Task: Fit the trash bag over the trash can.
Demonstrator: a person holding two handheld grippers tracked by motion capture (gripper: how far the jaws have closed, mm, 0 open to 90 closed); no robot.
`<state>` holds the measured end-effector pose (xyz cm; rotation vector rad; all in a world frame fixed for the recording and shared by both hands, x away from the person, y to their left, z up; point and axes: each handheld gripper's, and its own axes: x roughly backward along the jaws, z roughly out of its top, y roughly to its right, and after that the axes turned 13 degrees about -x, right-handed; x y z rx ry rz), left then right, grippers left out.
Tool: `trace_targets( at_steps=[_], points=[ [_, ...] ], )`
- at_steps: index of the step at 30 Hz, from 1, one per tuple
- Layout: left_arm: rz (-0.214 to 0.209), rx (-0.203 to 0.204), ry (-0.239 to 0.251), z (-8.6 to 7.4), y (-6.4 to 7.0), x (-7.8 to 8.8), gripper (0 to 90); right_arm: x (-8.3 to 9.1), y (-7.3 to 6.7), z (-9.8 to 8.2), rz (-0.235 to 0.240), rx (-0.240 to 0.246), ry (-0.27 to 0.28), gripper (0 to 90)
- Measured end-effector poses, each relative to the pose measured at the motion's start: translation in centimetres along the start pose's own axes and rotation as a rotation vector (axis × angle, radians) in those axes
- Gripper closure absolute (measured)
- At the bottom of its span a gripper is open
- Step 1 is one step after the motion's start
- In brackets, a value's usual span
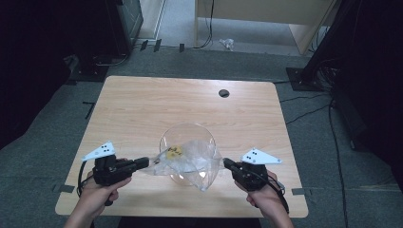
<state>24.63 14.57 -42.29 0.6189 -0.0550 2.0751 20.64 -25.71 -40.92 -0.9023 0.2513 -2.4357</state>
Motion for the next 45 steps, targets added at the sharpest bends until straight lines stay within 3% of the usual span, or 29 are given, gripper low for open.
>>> trace_targets(
  at_steps=[7, 9, 12, 14, 16, 18, 20, 24, 27, 33, 35, 38, 43, 45],
  points=[
    [0.126, -0.101, -0.064, 0.1, 0.2, -2.4, 85.8, -2.4, -0.6, -0.5, -0.029, 0.025, -0.026, 89.2],
    [0.182, -0.139, -0.068, 0.4, 0.4, -2.8, 85.3, -2.9, -0.9, -0.8, -0.084, 0.069, -0.024, 87.1],
    [0.23, -0.146, -0.055, 0.7, 0.5, -2.9, 84.2, -3.1, -0.9, -0.9, -0.094, 0.087, -0.014, 82.4],
    [0.246, -0.134, -0.03, 0.9, 0.5, -2.7, 78.2, -2.8, -0.9, -1.1, -0.083, 0.11, 0.016, 72.4],
    [0.231, -0.129, 0.016, 1.0, 0.5, -2.2, 63.2, -2.3, -0.7, -1.2, -0.049, 0.121, 0.062, 58.3],
    [0.182, -0.115, 0.07, 1.2, 0.6, -1.7, 54.5, -1.5, -0.6, -1.0, -0.03, 0.124, 0.115, 50.5],
    [0.15, -0.112, 0.088, 1.5, 0.8, -1.2, 48.3, -0.6, -0.5, -0.6, -0.001, 0.125, 0.144, 43.9],
    [0.14, -0.122, 0.118, 2.1, 1.3, -0.6, 41.8, 0.8, -1.1, -0.1, 0.043, 0.179, 0.181, 34.6],
    [0.14, -0.135, 0.129, 2.5, 1.7, -0.5, 40.0, 1.3, -1.7, 0.0, 0.052, 0.227, 0.202, 29.8],
    [0.166, -0.176, 0.125, 3.0, 2.2, -0.5, 38.1, 1.9, -2.1, 0.4, 0.088, 0.223, 0.22, 26.6],
    [0.168, -0.182, 0.138, 3.2, 2.3, -0.3, 37.9, 2.1, -2.0, 0.5, 0.086, 0.221, 0.224, 29.6],
    [0.17, -0.202, 0.148, 3.5, 2.4, -0.1, 38.8, 2.2, -1.6, 0.6, 0.081, 0.205, 0.227, 42.1],
    [0.191, -0.233, 0.176, 4.1, 2.8, -0.2, 44.0, 2.2, -1.8, 0.7, 0.086, 0.2, 0.227, 38.1],
    [0.194, -0.237, 0.194, 4.2, 3.0, -0.2, 52.3, 2.2, -2.0, 0.8, 0.09, 0.209, 0.226, 35.1]
  ],
)
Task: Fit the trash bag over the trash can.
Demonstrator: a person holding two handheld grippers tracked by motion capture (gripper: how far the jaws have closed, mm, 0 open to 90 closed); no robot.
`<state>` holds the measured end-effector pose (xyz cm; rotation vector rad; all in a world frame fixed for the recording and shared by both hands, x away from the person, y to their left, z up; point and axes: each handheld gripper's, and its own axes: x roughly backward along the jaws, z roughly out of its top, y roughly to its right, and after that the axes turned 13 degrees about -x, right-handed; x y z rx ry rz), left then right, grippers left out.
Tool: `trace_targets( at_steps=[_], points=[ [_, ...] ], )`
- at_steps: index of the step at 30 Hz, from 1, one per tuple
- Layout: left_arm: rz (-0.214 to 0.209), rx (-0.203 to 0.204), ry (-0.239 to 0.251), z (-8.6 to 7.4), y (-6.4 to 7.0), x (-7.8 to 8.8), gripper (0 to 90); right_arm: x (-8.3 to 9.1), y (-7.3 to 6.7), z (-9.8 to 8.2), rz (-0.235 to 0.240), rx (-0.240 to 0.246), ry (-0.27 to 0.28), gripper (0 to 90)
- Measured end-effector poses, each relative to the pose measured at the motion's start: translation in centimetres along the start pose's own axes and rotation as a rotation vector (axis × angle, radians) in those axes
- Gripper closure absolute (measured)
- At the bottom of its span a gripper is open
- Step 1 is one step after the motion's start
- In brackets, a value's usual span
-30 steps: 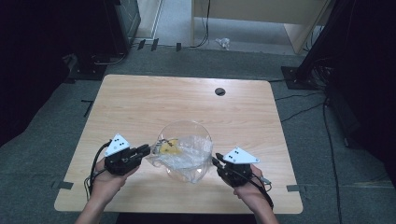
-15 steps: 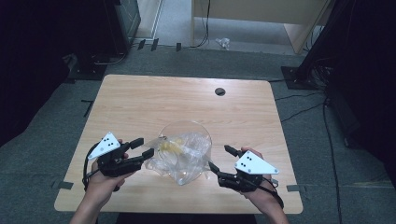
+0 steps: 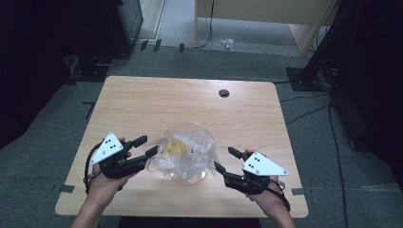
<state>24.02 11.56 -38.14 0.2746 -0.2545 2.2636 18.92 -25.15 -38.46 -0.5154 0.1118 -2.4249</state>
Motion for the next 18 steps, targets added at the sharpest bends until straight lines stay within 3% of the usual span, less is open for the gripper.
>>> trace_targets(
  at_steps=[3, 6, 11, 13, 18],
  points=[
    [0.004, -0.033, 0.0, 0.2, 0.3, -0.2, 65.6, 0.1, 0.1, 0.1, -0.005, 0.01, 0.009, 32.1],
    [0.014, -0.058, -0.031, 0.2, 0.5, -0.5, 78.4, 0.4, 0.3, 0.2, -0.03, 0.019, 0.04, 28.9],
    [-0.016, -0.072, -0.057, 0.1, 0.8, -0.9, 87.5, 0.7, 0.6, 0.4, -0.017, -0.011, 0.077, 33.3],
    [-0.038, -0.098, -0.068, 0.1, 1.1, -1.1, 88.6, 0.7, 0.6, 0.5, -0.017, -0.009, 0.085, 38.6],
    [-0.08, -0.171, -0.081, 0.4, 2.2, -1.5, 83.6, 0.5, 0.7, 0.5, -0.016, -0.031, 0.111, 69.8]
  ],
)
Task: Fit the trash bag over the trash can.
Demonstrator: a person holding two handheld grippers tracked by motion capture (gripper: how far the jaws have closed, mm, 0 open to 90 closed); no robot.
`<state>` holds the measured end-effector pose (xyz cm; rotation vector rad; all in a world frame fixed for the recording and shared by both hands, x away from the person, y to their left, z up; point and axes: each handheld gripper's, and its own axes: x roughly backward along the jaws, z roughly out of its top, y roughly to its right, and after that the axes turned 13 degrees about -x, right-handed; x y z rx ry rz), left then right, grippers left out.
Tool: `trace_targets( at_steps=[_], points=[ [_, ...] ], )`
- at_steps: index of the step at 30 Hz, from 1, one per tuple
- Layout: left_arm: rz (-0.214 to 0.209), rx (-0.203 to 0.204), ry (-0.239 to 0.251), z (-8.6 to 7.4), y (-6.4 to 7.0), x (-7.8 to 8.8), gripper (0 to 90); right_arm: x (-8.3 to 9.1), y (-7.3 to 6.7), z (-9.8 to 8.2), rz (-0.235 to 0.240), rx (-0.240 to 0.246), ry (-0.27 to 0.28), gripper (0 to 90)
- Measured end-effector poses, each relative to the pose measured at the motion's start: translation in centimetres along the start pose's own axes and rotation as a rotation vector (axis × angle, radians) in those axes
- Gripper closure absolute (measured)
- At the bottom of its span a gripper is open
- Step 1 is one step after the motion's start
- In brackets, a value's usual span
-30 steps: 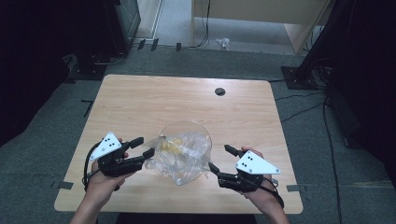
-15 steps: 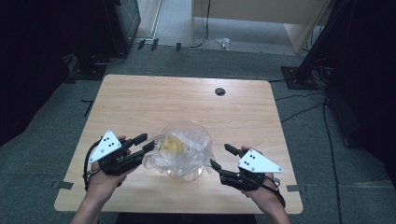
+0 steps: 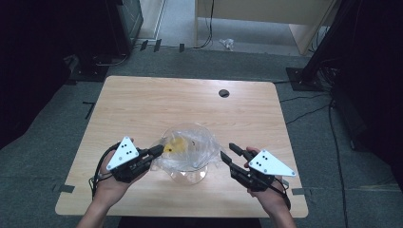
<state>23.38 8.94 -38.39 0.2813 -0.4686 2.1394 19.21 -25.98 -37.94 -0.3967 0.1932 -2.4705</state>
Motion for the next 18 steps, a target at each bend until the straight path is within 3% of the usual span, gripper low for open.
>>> trace_targets(
  at_steps=[4, 7, 10, 13, 15, 18],
  points=[
    [0.006, 0.0, -0.006, 0.1, 0.0, -0.2, 74.1, -0.8, 0.1, -0.1, -0.045, -0.033, -0.041, 89.1],
    [0.026, 0.019, -0.01, 0.0, -0.3, -0.2, 69.3, -1.4, 0.3, -0.3, -0.054, -0.063, -0.078, 90.0],
    [0.066, 0.027, -0.034, -0.2, -0.5, -0.3, 52.9, -1.7, 0.3, -0.4, -0.075, -0.073, -0.1, 90.0],
    [0.027, 0.037, -0.049, -0.4, -0.6, -0.6, 42.3, -2.1, 0.6, -0.4, -0.105, -0.114, -0.115, 90.0],
    [0.031, 0.033, -0.072, -0.6, -0.4, -0.8, 38.8, -2.6, 0.9, -0.5, -0.123, -0.146, -0.129, 90.0],
    [0.027, 0.05, -0.065, -0.7, -0.4, -0.9, 37.3, -3.3, 1.0, -0.7, -0.14, -0.16, -0.15, 90.0]
  ],
)
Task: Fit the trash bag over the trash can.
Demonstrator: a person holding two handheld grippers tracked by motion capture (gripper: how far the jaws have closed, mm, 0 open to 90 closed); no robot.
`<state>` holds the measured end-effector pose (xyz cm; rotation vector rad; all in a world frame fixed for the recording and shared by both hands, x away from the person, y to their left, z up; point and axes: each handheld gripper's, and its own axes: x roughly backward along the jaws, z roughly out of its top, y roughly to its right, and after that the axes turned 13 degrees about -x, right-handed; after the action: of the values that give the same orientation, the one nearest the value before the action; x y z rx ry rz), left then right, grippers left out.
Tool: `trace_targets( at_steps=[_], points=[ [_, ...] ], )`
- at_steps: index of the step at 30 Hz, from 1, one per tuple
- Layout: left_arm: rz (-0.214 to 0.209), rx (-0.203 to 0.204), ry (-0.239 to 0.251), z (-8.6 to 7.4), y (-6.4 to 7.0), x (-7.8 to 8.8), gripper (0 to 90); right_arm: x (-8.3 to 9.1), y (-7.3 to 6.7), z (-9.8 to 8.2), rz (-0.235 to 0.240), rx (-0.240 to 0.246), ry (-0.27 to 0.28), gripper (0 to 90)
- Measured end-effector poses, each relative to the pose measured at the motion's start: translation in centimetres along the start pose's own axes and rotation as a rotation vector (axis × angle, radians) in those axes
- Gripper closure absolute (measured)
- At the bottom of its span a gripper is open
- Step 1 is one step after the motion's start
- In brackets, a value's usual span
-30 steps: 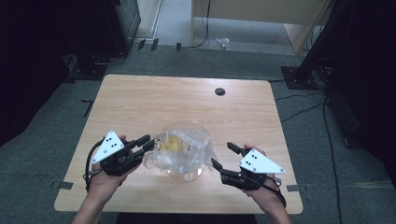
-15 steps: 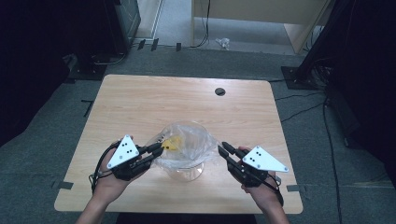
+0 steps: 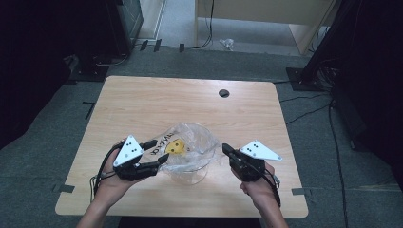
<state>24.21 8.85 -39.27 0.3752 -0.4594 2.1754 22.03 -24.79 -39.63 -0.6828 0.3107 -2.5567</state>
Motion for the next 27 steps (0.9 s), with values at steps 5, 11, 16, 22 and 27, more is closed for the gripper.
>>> trace_targets(
  at_steps=[5, 11, 16, 22, 27],
  points=[
    [-0.032, 0.011, 0.028, -0.5, 0.1, 0.5, 33.2, -1.0, 0.1, -0.1, -0.035, -0.027, -0.01, 89.7],
    [-0.052, 0.023, 0.028, -1.4, 0.3, 1.1, 27.9, -2.0, 0.0, -0.4, -0.054, -0.02, -0.045, 88.8],
    [-0.064, 0.013, 0.018, -1.7, 0.6, 1.5, 27.2, -2.6, -0.1, -0.7, -0.058, -0.019, -0.059, 88.8],
    [-0.086, -0.007, -0.079, -3.2, 1.0, 0.5, 27.2, -3.2, 0.0, -1.0, -0.065, -0.016, -0.086, 88.2],
    [-0.098, 0.032, -0.129, -4.2, 0.8, -0.8, 26.8, -3.6, 0.0, -1.4, -0.055, -0.011, -0.108, 87.9]
  ],
)
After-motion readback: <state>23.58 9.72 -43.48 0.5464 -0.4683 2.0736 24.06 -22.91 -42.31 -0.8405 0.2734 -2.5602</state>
